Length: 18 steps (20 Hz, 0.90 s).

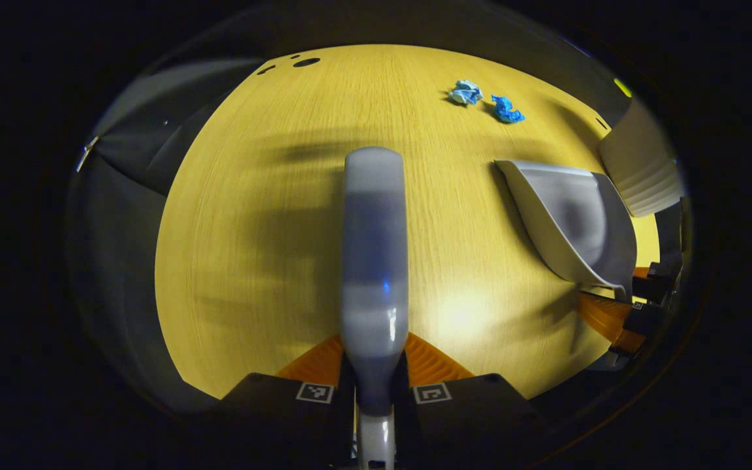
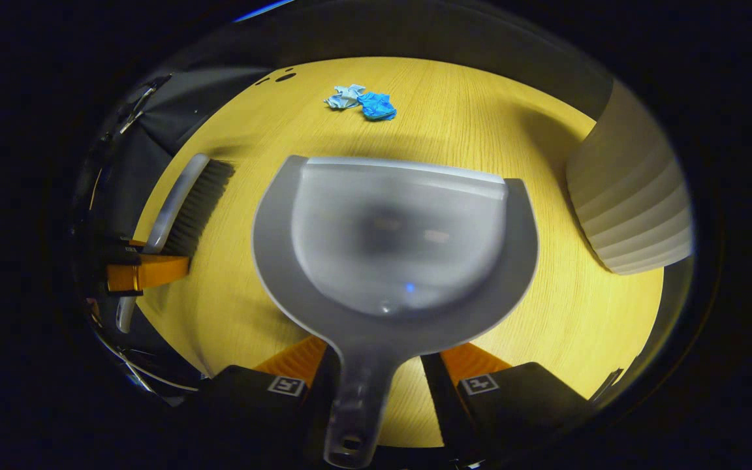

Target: Pick up the small broom and dustpan from the desktop, sweep the trash into the dustpan with the broom, and then empty the trash into the garbage bin.

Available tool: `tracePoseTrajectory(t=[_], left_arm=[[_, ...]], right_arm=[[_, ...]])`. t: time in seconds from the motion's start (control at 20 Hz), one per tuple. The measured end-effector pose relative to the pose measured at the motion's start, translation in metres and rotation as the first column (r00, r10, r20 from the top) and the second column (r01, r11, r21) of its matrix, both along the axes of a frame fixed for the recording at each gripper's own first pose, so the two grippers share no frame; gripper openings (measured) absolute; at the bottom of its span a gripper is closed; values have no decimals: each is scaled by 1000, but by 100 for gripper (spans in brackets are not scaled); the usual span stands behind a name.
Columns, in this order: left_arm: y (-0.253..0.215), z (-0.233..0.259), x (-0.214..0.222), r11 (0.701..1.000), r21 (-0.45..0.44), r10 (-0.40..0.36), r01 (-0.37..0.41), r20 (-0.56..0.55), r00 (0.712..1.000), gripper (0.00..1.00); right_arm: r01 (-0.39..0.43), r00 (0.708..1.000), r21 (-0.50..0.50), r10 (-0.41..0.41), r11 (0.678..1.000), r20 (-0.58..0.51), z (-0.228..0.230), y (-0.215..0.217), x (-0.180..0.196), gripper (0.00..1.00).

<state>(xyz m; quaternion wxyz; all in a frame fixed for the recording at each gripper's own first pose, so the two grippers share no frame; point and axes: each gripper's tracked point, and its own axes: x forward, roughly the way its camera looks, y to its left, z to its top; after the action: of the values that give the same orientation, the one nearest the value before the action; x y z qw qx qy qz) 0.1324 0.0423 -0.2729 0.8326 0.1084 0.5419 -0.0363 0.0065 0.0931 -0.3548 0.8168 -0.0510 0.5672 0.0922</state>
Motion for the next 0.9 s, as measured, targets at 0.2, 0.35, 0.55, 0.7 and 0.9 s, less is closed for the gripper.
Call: tracePoseTrajectory(t=[0.2,0.35,0.55,0.7,0.9], left_arm=[[3,16,35,999,31,-35,34,22,999,30],[-2,30,70,997,49,-70,68,43,997,30],[-1,40,126,973,155,-178,171,32,984,30],[-7,48,164,933,241,-278,267,10,961,33],[-23,51,207,886,305,-358,349,-29,933,27]], right_arm=[[-66,997,13,67,998,-37,2,-9,0,39],[-139,989,1,139,990,-50,-1,-30,0,37],[-156,986,-6,156,988,-54,0,-56,2,36],[-213,975,-31,211,976,-75,-1,-70,1,36],[-210,974,-13,208,978,-88,2,-78,2,36]])
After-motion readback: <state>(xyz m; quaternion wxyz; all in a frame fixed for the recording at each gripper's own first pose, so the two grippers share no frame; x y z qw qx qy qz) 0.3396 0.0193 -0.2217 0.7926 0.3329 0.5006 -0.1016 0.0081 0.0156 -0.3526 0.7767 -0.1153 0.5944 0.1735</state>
